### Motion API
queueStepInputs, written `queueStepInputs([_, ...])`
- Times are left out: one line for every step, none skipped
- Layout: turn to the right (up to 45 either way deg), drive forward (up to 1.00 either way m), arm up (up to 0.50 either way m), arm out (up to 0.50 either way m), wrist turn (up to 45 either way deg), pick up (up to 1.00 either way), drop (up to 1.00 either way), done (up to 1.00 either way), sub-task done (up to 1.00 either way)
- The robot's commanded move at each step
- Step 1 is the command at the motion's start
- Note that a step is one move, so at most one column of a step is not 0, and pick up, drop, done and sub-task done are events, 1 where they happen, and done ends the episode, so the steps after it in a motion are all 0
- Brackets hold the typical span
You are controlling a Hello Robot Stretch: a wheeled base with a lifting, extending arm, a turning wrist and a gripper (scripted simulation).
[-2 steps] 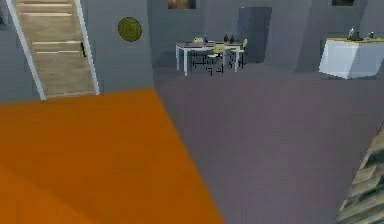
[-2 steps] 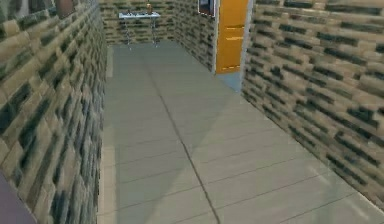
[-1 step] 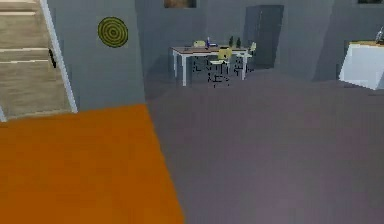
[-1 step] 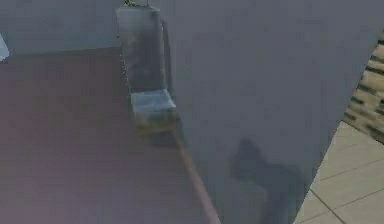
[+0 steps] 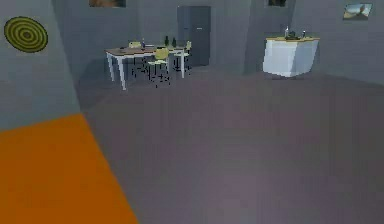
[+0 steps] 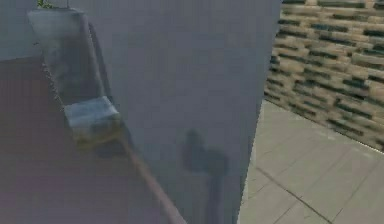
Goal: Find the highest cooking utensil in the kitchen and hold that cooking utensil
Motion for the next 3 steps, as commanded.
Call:
queueStepInputs([0.0, 1.0, 0.0, 0.0, 0.0, 0.0, 0.0, 0.0, 0.0])
queueStepInputs([0.0, 1.0, 0.0, 0.0, 0.0, 0.0, 0.0, 0.0, 0.0])
queueStepInputs([3.0, 0.0, 0.0, 0.0, 0.0, 0.0, 0.0, 0.0, 0.0])
